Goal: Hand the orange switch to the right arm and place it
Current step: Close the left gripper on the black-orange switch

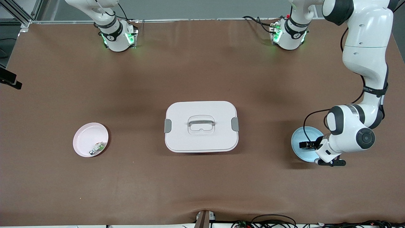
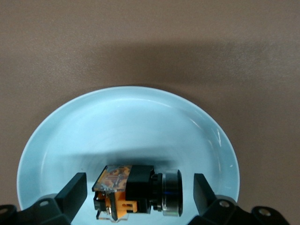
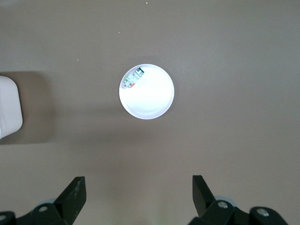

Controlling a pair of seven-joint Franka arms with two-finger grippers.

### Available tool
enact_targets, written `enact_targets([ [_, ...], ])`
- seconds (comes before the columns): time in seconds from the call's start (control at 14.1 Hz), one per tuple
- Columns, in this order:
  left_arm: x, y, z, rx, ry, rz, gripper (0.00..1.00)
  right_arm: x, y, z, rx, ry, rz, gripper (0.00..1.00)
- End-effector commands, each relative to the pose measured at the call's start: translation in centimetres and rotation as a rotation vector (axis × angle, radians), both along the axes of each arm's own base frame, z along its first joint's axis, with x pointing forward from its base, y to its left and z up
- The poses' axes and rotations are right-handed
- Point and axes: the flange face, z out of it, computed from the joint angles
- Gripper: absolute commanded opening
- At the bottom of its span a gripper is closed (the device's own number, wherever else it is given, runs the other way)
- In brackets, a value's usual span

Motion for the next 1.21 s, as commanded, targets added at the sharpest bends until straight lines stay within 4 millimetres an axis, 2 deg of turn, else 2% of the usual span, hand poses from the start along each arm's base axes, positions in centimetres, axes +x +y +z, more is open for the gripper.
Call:
enact_targets([
  [0.0,0.28,-0.29,-0.27,-0.016,-0.003,0.015,1.0,-0.62,-0.06,0.6,-0.006,-0.004,0.002,1.0],
  [0.78,-0.44,-1.03,-0.77,-0.011,0.02,0.037,1.0,-0.55,0.08,0.64,-0.008,-0.009,0.006,1.0],
  [0.92,-0.41,-0.81,-0.67,-0.007,0.019,0.038,0.74,-0.55,0.08,0.64,-0.008,-0.009,0.006,1.0],
  [1.14,-0.39,-0.69,-0.57,-0.005,0.017,0.036,0.49,-0.46,-0.03,0.59,-0.011,-0.012,0.006,1.0],
])
